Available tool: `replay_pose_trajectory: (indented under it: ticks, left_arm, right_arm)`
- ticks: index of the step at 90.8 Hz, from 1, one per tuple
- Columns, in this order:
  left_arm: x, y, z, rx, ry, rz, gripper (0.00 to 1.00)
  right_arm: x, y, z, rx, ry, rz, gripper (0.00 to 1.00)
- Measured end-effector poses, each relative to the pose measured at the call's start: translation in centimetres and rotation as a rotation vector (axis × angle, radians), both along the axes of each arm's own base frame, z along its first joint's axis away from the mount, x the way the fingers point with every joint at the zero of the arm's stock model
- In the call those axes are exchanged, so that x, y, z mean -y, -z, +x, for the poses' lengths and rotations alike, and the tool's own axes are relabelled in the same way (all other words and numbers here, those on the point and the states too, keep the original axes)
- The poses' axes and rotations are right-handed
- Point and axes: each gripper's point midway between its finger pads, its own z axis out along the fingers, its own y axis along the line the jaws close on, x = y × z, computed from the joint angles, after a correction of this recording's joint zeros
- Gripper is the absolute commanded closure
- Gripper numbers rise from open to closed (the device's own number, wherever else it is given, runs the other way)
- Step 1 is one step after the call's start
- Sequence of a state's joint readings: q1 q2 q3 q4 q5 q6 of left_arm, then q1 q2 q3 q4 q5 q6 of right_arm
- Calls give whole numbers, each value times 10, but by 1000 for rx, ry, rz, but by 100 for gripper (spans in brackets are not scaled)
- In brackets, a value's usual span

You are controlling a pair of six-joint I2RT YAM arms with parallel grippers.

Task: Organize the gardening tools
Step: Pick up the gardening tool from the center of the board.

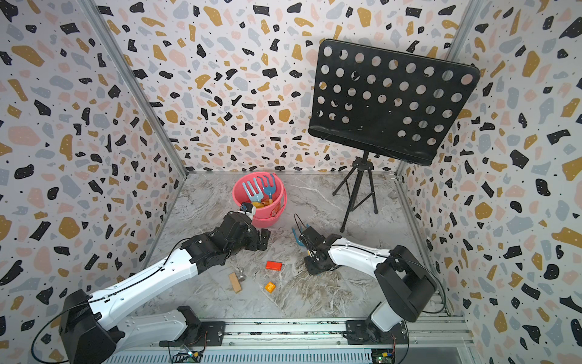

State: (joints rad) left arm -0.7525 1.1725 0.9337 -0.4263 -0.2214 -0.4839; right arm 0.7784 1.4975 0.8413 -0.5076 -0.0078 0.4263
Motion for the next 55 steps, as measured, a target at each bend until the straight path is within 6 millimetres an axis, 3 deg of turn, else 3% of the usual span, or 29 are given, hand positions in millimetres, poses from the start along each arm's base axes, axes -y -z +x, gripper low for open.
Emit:
replay_pose_trajectory:
  ticks: [14, 28, 42, 55]
  left_arm:
    - [16, -3, -8, -37, 75, -66, 1]
    - [33, -20, -9, -28, 128, -148, 0]
    - [42, -38, 0, -6, 129, -208, 0]
    - [50, -39, 14, -10, 113, -234, 3]
  right_arm:
    - [-14, -37, 11, 134, -29, 130, 100]
    - [-27, -65, 18, 219, -52, 233, 100]
    - [-39, -85, 18, 267, -86, 320, 100]
    - [-46, -103, 17, 304, -114, 393, 100]
